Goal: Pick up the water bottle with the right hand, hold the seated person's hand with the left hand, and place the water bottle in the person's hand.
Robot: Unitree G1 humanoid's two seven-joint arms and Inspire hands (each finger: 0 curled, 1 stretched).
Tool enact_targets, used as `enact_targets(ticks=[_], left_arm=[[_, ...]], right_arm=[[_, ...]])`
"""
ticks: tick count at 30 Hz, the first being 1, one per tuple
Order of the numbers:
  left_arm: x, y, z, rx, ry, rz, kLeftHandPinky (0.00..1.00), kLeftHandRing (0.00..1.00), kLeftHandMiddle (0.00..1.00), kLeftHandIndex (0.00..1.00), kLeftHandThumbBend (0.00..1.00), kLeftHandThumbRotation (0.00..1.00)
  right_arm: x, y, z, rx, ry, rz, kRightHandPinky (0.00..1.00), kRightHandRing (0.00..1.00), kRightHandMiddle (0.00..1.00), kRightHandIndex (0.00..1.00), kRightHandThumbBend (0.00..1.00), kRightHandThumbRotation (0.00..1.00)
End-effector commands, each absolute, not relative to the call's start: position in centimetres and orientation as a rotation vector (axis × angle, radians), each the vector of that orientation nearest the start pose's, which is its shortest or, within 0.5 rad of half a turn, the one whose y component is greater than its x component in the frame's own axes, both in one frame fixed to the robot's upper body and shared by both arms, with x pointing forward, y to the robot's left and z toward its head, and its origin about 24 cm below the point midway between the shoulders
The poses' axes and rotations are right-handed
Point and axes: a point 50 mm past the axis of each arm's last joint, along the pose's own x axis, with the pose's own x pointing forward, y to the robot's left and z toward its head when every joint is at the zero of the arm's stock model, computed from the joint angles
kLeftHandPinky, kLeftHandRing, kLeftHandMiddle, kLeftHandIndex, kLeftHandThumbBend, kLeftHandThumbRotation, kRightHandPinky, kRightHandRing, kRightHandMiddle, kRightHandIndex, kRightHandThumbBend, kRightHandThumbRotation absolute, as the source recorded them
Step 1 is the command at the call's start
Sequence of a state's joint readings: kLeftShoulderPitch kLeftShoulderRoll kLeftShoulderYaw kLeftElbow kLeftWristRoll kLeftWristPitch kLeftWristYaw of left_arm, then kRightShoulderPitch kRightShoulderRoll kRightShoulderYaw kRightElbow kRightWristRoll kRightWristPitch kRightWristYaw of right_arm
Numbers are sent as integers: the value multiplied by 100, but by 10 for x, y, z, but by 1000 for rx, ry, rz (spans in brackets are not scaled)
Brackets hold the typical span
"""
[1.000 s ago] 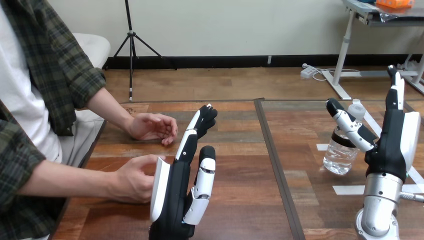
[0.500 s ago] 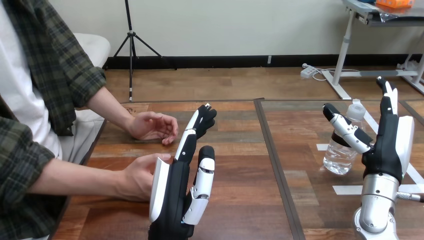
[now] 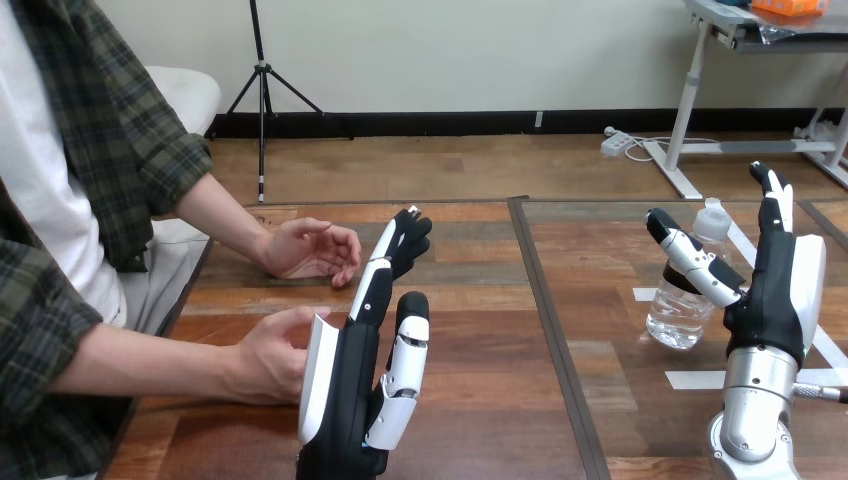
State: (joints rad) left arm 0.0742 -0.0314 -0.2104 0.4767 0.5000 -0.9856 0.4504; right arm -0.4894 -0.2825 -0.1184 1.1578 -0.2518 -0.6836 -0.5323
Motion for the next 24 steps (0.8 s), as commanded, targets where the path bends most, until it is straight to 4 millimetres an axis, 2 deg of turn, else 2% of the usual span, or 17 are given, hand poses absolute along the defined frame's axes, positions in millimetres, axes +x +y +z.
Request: enact_targets(ticks=[1,24], left_arm=[[203,85,22,144,-584,-84,86,87,90,94,3,100],[201,85,21,149,-581,-84,86,88,90,94,4,100]], right_arm=[[325,-244,44,-408,-206,-469,100,100,100,93,99,53],[328,-245,39,-415,-141,-460,99,100,100,96,95,47]])
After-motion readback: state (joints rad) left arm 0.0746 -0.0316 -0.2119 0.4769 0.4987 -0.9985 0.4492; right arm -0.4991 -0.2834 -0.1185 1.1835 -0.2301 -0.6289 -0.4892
